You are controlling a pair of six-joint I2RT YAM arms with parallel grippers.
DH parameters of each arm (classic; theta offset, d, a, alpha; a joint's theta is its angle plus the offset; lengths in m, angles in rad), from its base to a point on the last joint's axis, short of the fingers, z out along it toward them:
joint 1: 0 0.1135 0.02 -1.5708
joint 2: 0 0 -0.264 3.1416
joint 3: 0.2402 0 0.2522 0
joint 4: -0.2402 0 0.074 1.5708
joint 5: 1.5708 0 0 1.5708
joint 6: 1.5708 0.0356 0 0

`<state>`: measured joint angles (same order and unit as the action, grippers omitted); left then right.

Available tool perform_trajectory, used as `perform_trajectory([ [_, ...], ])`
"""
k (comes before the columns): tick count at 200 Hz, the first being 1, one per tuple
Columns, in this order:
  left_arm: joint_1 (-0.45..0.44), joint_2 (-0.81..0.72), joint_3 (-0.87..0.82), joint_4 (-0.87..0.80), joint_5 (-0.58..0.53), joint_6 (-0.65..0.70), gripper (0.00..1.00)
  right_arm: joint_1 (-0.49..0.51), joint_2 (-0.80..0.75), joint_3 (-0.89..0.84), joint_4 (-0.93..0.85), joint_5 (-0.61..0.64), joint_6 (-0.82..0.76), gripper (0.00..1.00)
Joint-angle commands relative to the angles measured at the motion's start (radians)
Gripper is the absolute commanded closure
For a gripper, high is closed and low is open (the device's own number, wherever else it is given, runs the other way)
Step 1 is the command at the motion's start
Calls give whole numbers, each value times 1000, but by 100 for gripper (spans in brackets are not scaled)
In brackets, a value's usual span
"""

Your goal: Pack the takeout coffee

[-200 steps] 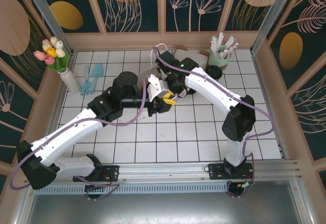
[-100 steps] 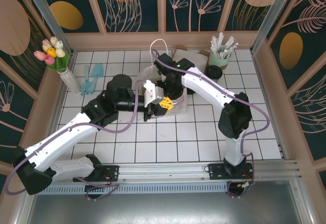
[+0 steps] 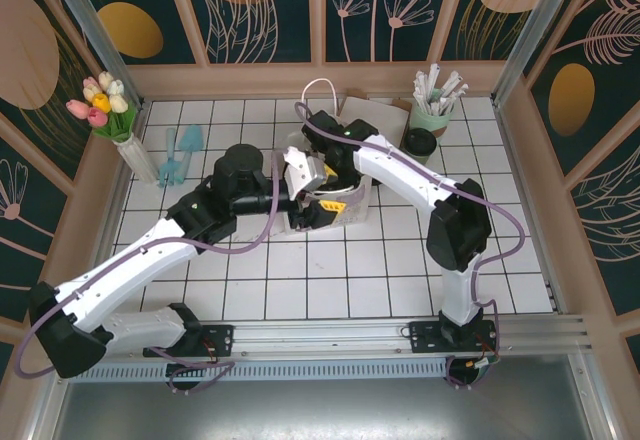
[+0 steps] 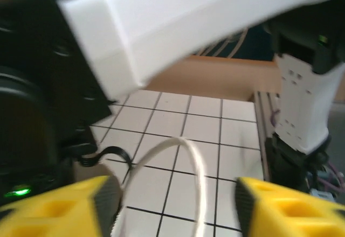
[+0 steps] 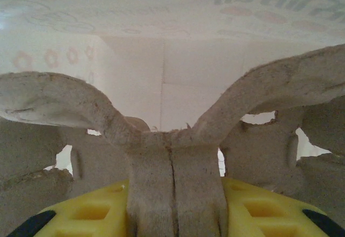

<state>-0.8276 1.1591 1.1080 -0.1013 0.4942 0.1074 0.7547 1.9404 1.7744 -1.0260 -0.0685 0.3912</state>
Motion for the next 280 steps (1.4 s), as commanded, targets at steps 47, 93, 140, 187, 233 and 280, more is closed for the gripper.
perform_trajectory([
  [47, 163, -143, -79, 71, -622, -371, 1, 0, -32, -65, 64, 12, -35, 61],
  [93, 195, -76, -29, -148, -687, -652, 1, 0, -30, -91, 99, 16, -33, 61],
  [140, 196, -22, -26, -199, -615, -774, 4, 2, -32, -110, 121, 29, -31, 61],
  [187, 196, 94, 57, -307, -635, -744, 16, 7, -30, -105, 120, 39, -25, 61],
  [233, 195, 131, 101, -320, -642, -705, 38, 13, -32, -111, 135, 67, -16, 61],
  [280, 195, 134, 97, -332, -643, -695, 54, 20, -21, -121, 152, 76, -21, 61],
])
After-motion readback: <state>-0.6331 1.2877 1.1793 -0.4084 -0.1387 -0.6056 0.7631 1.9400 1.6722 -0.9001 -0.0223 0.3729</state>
